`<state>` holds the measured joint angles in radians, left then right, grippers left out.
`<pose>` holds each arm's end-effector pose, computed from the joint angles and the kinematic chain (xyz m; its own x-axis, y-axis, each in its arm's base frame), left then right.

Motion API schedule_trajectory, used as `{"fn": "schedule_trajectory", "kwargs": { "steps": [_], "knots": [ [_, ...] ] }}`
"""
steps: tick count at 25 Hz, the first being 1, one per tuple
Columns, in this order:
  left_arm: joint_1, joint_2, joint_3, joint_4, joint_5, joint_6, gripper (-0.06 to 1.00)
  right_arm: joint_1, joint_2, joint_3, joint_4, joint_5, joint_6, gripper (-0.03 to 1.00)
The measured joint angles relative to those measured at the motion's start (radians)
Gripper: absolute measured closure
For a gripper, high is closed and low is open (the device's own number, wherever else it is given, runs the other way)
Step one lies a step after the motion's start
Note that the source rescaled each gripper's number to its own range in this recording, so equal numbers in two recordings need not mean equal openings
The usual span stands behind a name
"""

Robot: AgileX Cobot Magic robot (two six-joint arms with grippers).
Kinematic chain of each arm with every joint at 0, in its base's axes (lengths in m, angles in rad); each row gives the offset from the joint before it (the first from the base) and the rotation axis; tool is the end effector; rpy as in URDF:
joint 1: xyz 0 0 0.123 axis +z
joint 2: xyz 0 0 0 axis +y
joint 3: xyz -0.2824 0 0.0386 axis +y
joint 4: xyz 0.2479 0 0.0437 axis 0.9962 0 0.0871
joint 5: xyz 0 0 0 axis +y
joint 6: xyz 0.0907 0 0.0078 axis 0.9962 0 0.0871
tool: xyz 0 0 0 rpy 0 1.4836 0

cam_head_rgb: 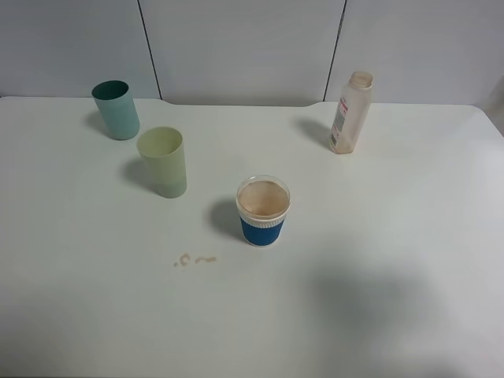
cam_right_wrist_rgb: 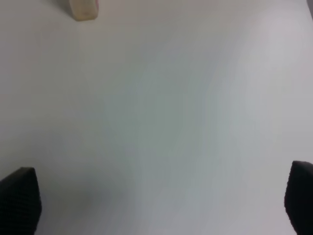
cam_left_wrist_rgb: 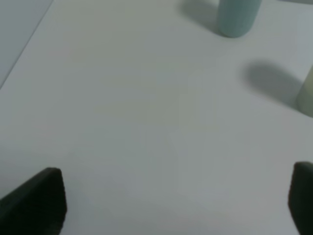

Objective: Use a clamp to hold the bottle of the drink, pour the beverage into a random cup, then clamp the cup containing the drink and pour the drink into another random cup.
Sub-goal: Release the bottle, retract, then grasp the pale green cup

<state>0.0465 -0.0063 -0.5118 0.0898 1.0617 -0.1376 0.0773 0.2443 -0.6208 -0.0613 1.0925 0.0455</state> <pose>-0.0078 0.0068 0.2806 -0.4259 -0.1132 -0.8977 -0.1572 0.9863 -0.0499 0.0236 -0.0031 0.3070 -0.5863 -0.0281 -0.8096 -0.0231 0.9996 -0.0180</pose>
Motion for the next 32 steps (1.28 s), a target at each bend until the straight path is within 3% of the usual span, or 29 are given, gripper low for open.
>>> {"fn": "schedule_trajectory", "kwargs": {
  "steps": [8, 32],
  "knots": [
    [0.000, 0.000, 0.000, 0.000, 0.000, 0.000, 0.19, 0.000, -0.093, 0.122, -0.002, -0.013, 0.000, -0.03],
    [0.000, 0.000, 0.000, 0.000, 0.000, 0.000, 0.19, 0.000, -0.107, 0.122, -0.006, -0.031, 0.013, -0.03]
  ]
}}
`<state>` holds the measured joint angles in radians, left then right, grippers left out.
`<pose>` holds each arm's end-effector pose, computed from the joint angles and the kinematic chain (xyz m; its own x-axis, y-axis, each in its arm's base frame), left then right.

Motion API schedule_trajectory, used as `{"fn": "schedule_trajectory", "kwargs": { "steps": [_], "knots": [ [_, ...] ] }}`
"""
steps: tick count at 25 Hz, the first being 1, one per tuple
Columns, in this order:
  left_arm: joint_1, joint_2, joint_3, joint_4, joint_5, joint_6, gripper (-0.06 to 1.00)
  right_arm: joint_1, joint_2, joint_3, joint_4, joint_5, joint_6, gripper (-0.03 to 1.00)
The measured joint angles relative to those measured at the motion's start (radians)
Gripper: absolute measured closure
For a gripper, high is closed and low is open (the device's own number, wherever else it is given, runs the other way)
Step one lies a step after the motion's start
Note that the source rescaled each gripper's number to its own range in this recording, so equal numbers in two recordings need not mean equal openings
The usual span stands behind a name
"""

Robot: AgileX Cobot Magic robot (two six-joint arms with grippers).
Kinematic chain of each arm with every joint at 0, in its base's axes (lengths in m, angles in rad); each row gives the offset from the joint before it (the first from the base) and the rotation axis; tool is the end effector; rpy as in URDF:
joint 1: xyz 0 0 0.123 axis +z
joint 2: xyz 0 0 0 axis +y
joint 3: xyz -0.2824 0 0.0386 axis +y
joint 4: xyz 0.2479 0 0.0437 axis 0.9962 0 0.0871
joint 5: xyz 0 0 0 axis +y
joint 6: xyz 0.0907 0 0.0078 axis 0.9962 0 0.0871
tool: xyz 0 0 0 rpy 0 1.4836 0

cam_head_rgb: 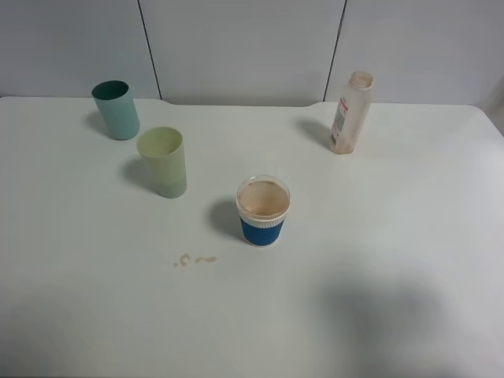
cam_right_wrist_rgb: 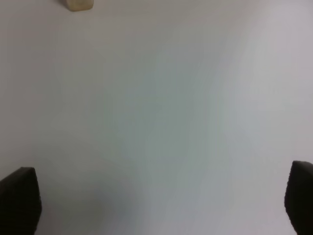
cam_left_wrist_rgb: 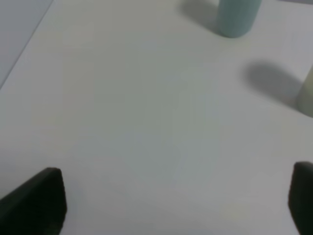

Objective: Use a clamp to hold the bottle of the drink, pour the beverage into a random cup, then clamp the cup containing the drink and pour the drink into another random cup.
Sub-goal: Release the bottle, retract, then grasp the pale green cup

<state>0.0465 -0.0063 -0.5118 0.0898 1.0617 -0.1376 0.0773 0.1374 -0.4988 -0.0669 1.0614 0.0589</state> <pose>-0.0078 0.0068 0.2806 -0.4259 -0.1132 -0.8977 -0.1572 0.9863 -0.0499 0.0167 -0.0040 0.2761 -0.5732 -0.0181 -0.8192 -0.0144 0.9998 -0.0120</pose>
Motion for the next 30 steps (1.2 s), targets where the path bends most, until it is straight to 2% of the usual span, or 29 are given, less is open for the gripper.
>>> {"fn": "schedule_trajectory", "kwargs": {
  "steps": [8, 15, 23, 30],
  "knots": [
    [0.000, 0.000, 0.000, 0.000, 0.000, 0.000, 0.19, -0.007, 0.000, 0.000, 0.000, 0.000, 0.000, -0.03],
    [0.000, 0.000, 0.000, 0.000, 0.000, 0.000, 0.19, -0.098, 0.000, 0.000, 0.000, 0.000, 0.000, -0.03],
    [0.000, 0.000, 0.000, 0.000, 0.000, 0.000, 0.19, -0.102, -0.132, 0.000, 0.000, 0.000, 0.000, -0.03],
    [0.000, 0.000, 0.000, 0.000, 0.000, 0.000, 0.19, -0.102, -0.139, 0.000, 0.000, 0.000, 0.000, -0.03]
  ]
}}
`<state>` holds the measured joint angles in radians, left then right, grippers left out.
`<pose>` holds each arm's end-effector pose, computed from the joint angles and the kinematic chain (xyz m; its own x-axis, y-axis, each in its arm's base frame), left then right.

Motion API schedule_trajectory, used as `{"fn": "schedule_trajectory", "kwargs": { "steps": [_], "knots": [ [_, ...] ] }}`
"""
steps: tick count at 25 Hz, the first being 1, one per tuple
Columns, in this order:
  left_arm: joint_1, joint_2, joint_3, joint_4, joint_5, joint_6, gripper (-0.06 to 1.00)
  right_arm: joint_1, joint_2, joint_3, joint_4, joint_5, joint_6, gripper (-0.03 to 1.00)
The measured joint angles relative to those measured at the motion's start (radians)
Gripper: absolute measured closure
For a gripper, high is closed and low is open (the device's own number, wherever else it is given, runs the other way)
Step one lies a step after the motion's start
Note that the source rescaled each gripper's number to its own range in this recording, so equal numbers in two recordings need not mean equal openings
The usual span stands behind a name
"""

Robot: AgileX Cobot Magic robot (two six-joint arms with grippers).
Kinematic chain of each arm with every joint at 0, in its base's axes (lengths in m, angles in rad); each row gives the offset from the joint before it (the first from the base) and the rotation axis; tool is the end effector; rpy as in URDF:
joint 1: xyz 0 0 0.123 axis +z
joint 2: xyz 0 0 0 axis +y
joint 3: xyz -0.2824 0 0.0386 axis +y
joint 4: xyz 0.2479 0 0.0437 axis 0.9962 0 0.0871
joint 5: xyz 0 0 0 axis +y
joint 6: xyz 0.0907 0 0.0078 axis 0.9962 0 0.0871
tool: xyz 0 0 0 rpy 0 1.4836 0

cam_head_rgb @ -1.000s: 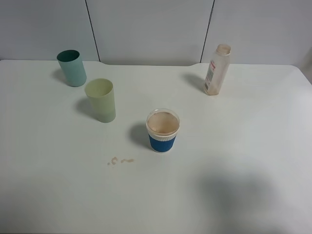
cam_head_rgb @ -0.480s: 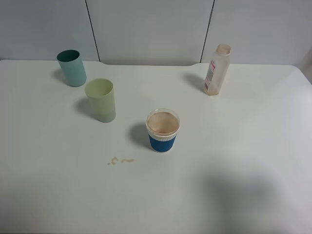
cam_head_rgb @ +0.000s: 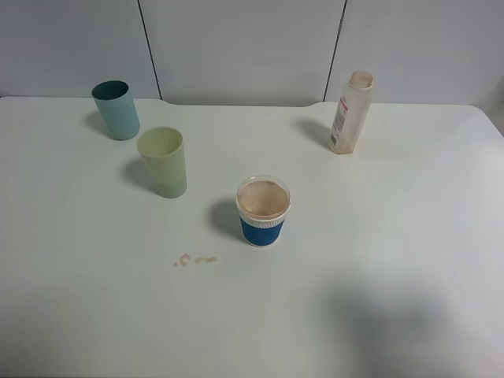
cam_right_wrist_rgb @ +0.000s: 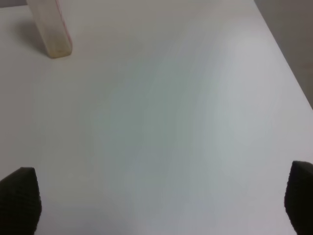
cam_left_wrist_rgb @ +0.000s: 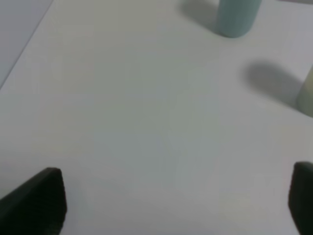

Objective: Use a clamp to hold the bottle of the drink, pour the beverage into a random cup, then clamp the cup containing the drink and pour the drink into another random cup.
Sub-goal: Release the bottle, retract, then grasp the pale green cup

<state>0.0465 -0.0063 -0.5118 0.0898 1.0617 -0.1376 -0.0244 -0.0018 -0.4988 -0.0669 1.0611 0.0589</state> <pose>-0.0078 0.0068 0.2806 -0.4259 -0.1132 -0.8977 -0.1572 0.9863 -0.0499 -0.0052 -0.0052 0.2769 -0.4527 0.0372 -0.8909 0.0882 0.9961 -0.0032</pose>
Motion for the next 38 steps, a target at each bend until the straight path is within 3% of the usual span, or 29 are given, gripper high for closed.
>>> {"fn": "schedule_trajectory", "kwargs": {
  "steps": [38],
  "knots": [
    [0.000, 0.000, 0.000, -0.001, 0.000, 0.004, 0.19, 0.000, 0.000, 0.000, 0.000, 0.000, 0.000, -0.03]
  ]
}}
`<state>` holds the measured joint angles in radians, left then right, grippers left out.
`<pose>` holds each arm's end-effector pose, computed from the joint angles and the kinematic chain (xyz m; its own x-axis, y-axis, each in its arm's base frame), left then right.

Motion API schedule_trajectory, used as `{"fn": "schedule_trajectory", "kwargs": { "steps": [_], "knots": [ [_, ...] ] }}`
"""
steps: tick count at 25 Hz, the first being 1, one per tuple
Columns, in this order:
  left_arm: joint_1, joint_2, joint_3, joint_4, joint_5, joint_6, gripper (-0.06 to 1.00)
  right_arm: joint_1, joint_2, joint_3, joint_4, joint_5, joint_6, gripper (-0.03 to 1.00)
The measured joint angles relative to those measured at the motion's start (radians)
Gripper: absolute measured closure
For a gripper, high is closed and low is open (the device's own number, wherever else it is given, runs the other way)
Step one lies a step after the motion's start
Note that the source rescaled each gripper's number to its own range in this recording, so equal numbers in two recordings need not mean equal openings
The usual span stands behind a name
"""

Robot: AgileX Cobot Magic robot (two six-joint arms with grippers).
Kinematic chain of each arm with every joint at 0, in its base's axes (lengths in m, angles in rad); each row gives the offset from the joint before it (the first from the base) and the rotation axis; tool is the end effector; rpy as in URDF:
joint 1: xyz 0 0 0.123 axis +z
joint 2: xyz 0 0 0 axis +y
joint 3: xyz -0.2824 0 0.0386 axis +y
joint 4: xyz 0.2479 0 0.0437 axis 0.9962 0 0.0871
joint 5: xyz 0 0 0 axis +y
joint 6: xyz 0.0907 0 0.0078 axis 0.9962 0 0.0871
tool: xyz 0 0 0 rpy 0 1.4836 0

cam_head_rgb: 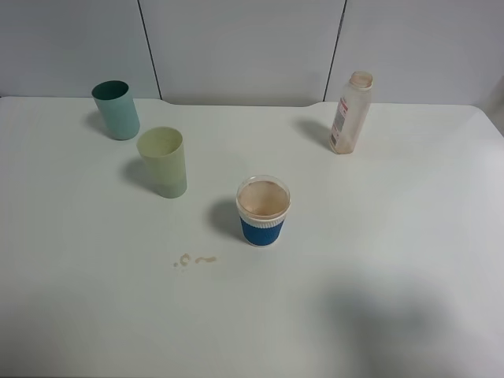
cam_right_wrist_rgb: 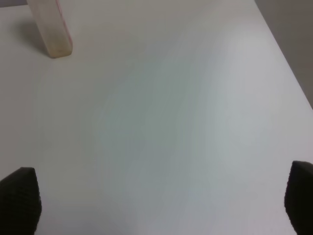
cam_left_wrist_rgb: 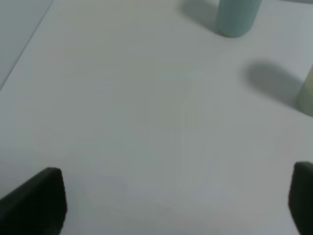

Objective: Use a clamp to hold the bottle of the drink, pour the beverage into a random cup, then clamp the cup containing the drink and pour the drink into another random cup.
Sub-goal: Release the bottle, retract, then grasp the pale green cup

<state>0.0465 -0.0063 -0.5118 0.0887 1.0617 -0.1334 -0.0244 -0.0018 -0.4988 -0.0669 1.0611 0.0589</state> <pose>-0.0078 0.0067 0.2806 -0.4265 -0.1096 -0.8978 -0.1548 0.9868 -0.0470 -0.0052 -0.0052 0.2769 -0.4527 0.0372 -0.8909 0.0882 0.9961 -0.0032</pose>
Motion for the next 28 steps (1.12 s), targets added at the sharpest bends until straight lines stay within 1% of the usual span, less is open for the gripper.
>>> {"fn": "schedule_trajectory", "kwargs": {
  "steps": [10, 13, 14, 18, 20, 24, 28],
  "knots": [
    [0.000, 0.000, 0.000, -0.008, 0.000, 0.015, 0.19, 0.000, 0.000, 0.000, 0.000, 0.000, 0.000, -0.03],
    [0.000, 0.000, -0.007, -0.011, -0.021, 0.015, 0.19, 0.000, 0.000, 0.000, 0.000, 0.000, 0.000, -0.03],
    [0.000, 0.000, -0.011, -0.012, -0.039, 0.015, 0.19, 0.000, 0.000, 0.000, 0.000, 0.000, 0.000, -0.03],
    [0.000, 0.000, -0.019, -0.026, -0.170, 0.015, 0.19, 0.000, 0.000, 0.000, 0.000, 0.000, 0.000, -0.03],
    [0.000, 0.009, -0.019, -0.031, -0.210, 0.016, 0.19, 0.000, 0.000, 0.000, 0.000, 0.000, 0.000, -0.03],
    [0.000, 0.088, -0.020, -0.036, -0.279, 0.028, 0.19, 0.000, 0.000, 0.000, 0.000, 0.000, 0.000, -0.03],
    [0.000, 0.198, -0.020, -0.041, -0.376, 0.062, 0.19, 0.000, 0.000, 0.000, 0.000, 0.000, 0.000, -0.03]
  ]
}}
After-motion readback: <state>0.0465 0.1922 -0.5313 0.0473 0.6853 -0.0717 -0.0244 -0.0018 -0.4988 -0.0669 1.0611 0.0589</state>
